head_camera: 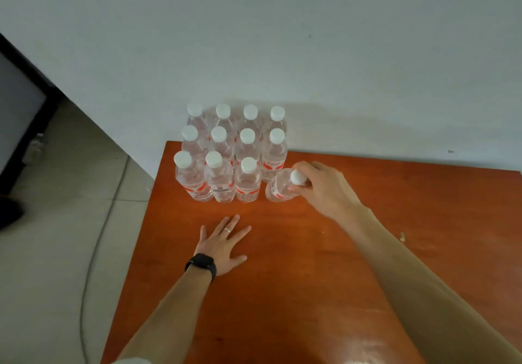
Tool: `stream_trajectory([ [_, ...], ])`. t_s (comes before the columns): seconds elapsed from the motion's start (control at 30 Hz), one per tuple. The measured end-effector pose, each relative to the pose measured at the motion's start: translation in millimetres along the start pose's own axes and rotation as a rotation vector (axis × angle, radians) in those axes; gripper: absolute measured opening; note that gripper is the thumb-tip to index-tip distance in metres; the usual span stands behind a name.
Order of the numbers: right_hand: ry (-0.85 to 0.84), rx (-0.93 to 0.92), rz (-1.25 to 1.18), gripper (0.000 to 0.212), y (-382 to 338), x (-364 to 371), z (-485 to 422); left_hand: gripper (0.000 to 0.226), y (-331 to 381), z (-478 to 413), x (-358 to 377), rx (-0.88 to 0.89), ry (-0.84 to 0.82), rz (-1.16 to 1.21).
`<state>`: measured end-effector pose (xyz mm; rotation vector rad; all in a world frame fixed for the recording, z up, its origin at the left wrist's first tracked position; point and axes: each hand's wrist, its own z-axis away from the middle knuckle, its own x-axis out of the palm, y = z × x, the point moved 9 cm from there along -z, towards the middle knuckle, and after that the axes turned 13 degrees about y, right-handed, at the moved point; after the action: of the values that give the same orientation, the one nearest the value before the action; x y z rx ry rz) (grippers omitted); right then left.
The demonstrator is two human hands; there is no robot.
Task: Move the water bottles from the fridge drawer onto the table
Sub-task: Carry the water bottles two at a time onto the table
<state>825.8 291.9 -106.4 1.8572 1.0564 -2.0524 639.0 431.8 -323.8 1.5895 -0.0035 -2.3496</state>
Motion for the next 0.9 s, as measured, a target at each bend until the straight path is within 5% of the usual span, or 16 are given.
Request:
stream_trajectory([
  [0.9,0.126,-0.047,-0.124,0.039,-24.2,20.7,-19.3,0.072,-5.4,-0.3,17.5,0.07,0.123,-0.046],
])
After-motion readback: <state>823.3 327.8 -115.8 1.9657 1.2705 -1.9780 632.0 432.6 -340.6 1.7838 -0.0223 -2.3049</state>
